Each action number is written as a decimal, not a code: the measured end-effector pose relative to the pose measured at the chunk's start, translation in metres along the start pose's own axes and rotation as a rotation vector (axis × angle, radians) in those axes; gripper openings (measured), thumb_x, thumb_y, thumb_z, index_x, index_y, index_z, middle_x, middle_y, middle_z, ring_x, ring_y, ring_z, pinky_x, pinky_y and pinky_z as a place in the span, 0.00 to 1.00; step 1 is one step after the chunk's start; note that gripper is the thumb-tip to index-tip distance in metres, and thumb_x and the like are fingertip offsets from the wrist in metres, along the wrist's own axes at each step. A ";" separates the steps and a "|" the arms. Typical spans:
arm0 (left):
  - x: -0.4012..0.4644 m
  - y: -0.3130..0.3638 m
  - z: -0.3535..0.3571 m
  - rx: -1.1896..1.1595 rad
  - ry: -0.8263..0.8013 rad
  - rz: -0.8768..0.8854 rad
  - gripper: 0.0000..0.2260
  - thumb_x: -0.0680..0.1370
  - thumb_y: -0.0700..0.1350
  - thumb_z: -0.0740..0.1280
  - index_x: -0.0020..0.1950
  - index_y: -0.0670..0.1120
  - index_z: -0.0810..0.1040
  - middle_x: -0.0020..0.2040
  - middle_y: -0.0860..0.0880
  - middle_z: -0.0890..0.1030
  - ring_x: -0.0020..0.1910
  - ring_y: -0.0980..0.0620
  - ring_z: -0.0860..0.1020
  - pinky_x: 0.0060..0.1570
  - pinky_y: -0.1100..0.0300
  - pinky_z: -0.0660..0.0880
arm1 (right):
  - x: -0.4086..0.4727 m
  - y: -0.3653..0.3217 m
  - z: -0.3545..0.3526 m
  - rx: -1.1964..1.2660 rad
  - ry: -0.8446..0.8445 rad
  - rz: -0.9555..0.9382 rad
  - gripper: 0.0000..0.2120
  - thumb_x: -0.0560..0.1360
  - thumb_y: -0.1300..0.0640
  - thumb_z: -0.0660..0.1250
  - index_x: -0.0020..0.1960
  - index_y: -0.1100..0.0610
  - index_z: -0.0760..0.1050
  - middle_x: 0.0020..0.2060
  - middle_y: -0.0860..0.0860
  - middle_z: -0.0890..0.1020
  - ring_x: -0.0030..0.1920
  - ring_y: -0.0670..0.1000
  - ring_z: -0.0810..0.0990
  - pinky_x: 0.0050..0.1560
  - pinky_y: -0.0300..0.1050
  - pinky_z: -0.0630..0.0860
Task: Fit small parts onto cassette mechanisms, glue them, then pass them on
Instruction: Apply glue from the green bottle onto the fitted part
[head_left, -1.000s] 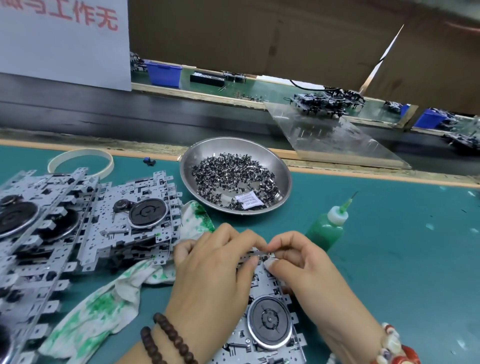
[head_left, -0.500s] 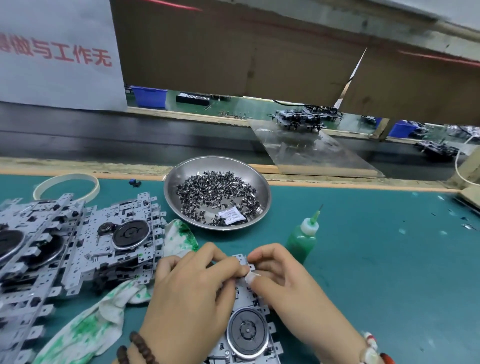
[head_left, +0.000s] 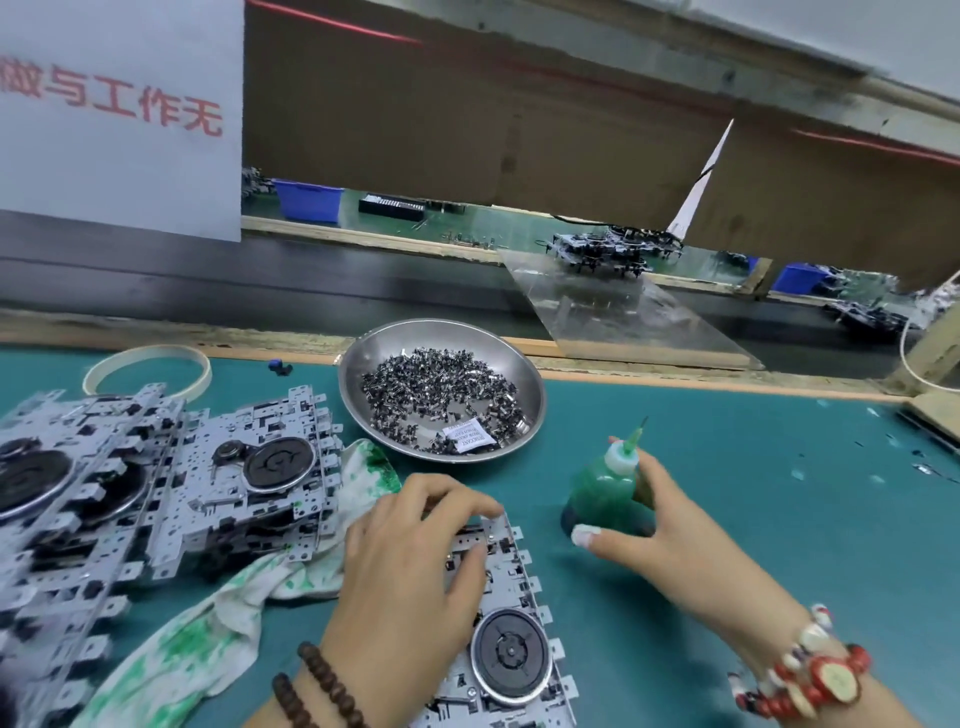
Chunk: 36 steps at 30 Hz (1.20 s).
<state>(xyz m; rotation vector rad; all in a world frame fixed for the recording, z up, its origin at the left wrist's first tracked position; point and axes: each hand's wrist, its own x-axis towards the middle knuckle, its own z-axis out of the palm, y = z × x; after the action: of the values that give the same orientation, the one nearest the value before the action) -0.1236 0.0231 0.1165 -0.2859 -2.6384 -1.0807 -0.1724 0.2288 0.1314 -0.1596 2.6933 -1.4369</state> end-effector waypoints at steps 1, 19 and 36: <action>0.000 0.000 0.000 -0.006 -0.012 0.003 0.12 0.78 0.53 0.58 0.49 0.71 0.59 0.54 0.71 0.60 0.55 0.71 0.58 0.60 0.68 0.55 | 0.004 0.001 0.002 -0.023 -0.012 -0.022 0.25 0.68 0.54 0.73 0.58 0.39 0.67 0.55 0.35 0.76 0.59 0.39 0.75 0.62 0.39 0.68; 0.018 -0.027 -0.017 -0.093 -0.098 -0.110 0.13 0.73 0.60 0.57 0.42 0.57 0.77 0.40 0.65 0.79 0.41 0.65 0.75 0.40 0.71 0.70 | -0.005 -0.018 -0.011 0.462 0.120 -0.131 0.19 0.58 0.43 0.69 0.42 0.54 0.71 0.29 0.51 0.77 0.23 0.46 0.65 0.21 0.30 0.60; 0.012 -0.007 -0.021 -0.344 -0.058 -0.072 0.06 0.64 0.58 0.68 0.38 0.60 0.81 0.30 0.60 0.79 0.34 0.63 0.77 0.38 0.74 0.68 | -0.002 -0.020 -0.013 1.069 0.040 -0.131 0.11 0.56 0.56 0.79 0.38 0.52 0.84 0.34 0.42 0.78 0.27 0.39 0.67 0.24 0.28 0.65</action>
<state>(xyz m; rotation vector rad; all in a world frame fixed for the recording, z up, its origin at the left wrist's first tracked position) -0.1333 0.0042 0.1298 -0.2964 -2.5176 -1.5740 -0.1708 0.2284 0.1550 -0.2146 1.5984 -2.6565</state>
